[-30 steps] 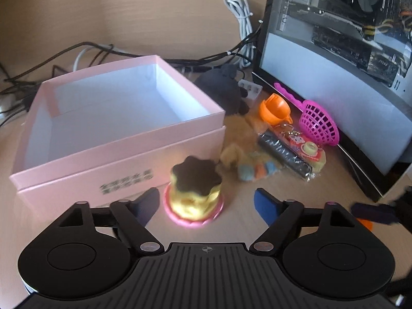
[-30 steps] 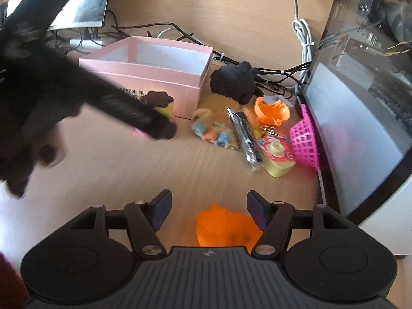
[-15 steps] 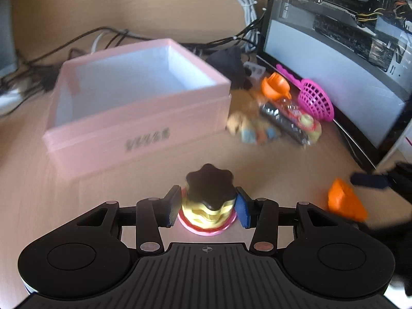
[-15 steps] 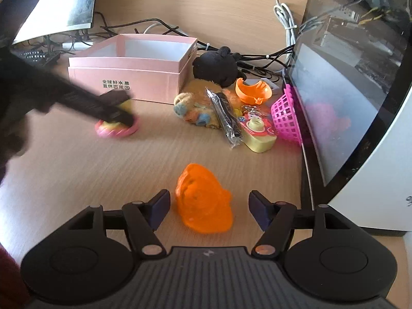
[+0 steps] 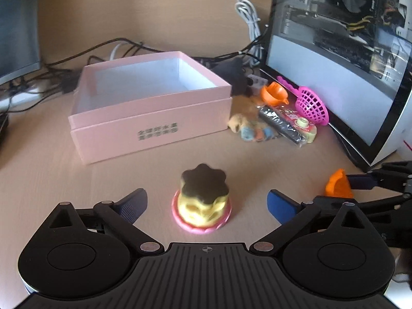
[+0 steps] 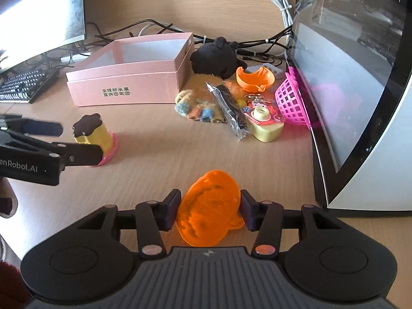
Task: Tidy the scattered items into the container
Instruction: 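Lift both held toys and carry them toward the pink box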
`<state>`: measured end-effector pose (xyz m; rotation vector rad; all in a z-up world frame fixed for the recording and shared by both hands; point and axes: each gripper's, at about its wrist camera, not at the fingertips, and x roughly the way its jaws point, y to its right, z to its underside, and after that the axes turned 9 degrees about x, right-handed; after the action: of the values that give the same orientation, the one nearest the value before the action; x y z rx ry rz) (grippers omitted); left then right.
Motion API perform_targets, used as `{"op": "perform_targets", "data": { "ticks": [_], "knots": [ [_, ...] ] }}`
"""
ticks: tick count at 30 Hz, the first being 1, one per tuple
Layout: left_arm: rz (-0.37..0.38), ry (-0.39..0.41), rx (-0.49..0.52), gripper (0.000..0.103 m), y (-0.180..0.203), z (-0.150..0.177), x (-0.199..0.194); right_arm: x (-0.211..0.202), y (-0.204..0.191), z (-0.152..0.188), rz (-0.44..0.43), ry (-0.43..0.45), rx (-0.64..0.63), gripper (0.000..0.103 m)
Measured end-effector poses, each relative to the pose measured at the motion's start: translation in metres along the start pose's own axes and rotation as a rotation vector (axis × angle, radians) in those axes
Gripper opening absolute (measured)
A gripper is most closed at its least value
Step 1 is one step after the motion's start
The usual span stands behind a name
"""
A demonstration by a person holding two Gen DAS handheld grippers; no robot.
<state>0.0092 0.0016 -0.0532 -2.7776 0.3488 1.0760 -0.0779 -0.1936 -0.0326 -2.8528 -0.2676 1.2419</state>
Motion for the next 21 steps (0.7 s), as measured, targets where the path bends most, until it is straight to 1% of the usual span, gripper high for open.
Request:
{"op": "perform_targets", "data": {
  "ticks": [2, 4, 6, 8, 10, 12, 14, 16, 18, 19, 21],
  "knots": [
    [0.012, -0.026, 0.02, 0.101, 0.003, -0.004, 0.009, -0.002, -0.007, -0.001, 0.041, -0.003, -0.014, 0.049],
    [0.005, -0.036, 0.053, 0.101, 0.007, -0.005, 0.014, -0.005, -0.011, -0.001, 0.04, 0.0, -0.045, 0.049],
    [0.001, -0.064, 0.069, 0.101, 0.008, -0.001, 0.017, -0.005, -0.014, 0.001, 0.056, -0.002, -0.086, 0.049],
    [-0.003, -0.095, 0.057, 0.101, 0.005, 0.003, 0.02, -0.008, -0.013, 0.001, 0.046, 0.001, -0.095, 0.049],
    [-0.033, -0.09, 0.047, 0.1, 0.004, 0.004, 0.02, -0.01, -0.008, 0.0, 0.019, 0.017, -0.094, 0.049],
    [-0.037, -0.083, 0.011, 0.1, 0.003, 0.003, 0.019, -0.007, -0.003, 0.001, 0.002, 0.019, -0.093, 0.049],
    [-0.062, -0.082, 0.046, 0.099, 0.008, 0.003, 0.021, -0.004, 0.001, 0.002, -0.015, 0.008, -0.092, 0.049],
    [-0.07, -0.075, 0.045, 0.093, 0.01, 0.002, 0.02, -0.004, 0.002, 0.003, -0.027, 0.019, -0.114, 0.049],
    [-0.086, -0.069, 0.031, 0.083, 0.012, 0.0, 0.02, -0.006, 0.005, 0.002, -0.044, 0.021, -0.109, 0.049],
    [-0.091, -0.066, 0.025, 0.08, 0.012, -0.001, 0.02, -0.007, 0.006, 0.001, -0.056, 0.023, -0.111, 0.049],
    [-0.105, -0.067, 0.009, 0.064, 0.012, -0.002, 0.019, -0.007, 0.009, 0.0, -0.062, 0.034, -0.129, 0.049]
  ]
}}
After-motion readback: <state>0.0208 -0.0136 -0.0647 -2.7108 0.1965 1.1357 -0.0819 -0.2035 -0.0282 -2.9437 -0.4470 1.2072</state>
